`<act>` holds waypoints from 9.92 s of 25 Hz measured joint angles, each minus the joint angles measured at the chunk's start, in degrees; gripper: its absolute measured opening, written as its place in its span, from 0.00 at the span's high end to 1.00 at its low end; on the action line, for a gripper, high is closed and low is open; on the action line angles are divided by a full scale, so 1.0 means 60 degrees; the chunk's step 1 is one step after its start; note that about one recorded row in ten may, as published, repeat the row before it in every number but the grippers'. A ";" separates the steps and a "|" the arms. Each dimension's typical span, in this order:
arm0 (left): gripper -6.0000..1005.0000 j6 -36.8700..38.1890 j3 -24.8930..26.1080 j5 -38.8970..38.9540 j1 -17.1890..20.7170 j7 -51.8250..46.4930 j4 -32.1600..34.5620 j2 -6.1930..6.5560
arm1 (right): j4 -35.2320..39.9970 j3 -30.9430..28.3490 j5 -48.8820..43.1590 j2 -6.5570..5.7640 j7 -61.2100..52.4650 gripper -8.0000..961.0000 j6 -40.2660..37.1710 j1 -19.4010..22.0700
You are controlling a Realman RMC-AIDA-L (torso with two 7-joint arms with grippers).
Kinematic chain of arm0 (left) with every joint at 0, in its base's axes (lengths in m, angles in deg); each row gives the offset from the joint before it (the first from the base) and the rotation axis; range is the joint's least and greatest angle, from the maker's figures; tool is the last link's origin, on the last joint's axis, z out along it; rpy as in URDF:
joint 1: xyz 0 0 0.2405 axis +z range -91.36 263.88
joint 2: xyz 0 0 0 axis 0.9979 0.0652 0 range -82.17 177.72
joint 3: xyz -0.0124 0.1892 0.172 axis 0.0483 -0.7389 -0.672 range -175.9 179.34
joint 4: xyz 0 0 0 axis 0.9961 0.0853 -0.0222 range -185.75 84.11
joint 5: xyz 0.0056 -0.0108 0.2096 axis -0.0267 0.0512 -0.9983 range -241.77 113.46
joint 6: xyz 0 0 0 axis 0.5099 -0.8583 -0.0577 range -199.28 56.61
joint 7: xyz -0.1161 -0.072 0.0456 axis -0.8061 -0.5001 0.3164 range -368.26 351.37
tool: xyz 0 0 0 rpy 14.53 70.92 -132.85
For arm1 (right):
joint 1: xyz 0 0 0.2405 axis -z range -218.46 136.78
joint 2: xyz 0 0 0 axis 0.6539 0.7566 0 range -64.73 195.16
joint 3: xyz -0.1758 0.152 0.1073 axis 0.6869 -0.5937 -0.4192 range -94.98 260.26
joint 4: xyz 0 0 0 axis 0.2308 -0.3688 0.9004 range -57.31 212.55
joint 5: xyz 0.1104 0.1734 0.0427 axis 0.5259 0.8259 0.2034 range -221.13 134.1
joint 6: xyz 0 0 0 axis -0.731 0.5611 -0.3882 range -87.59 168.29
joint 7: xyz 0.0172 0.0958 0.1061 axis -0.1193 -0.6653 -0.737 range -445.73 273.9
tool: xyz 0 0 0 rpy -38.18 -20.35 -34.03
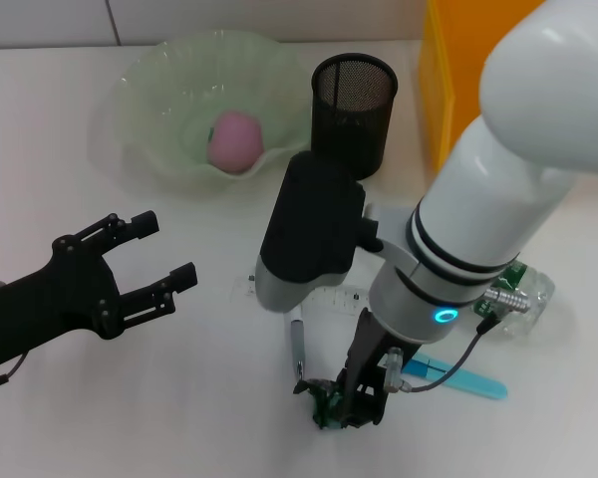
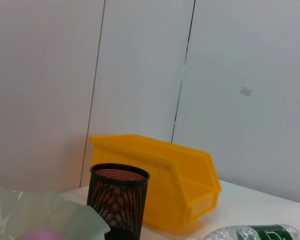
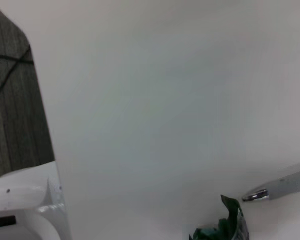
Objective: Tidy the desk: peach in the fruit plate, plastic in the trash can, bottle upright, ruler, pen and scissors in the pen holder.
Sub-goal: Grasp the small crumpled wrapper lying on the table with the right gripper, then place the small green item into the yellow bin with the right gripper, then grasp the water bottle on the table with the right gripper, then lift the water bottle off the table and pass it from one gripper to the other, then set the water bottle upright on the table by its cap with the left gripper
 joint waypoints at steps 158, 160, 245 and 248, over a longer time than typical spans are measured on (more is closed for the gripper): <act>0.28 0.3395 -0.0367 0.2514 -0.3244 -0.1699 -0.3428 -0.0395 | -0.3919 -0.8591 0.6800 -0.0085 1.1154 0.19 -0.2334 0.3406; 0.28 0.3389 -0.0372 0.2514 -0.3312 -0.1699 -0.3443 -0.0396 | -0.3994 -0.8590 0.6800 -0.0086 1.1153 0.19 -0.2321 0.3336; 0.56 -0.1939 0.0730 0.2511 -0.1227 0.1702 -0.0379 -0.0309 | -0.4723 -1.0778 0.6063 -0.0132 1.1405 0.13 -0.2357 0.4159; 0.56 -0.1991 0.0730 0.2571 -0.1281 0.1896 -0.0504 -0.0307 | -0.4787 -1.0757 0.6063 -0.0132 1.1420 0.13 -0.2357 0.4131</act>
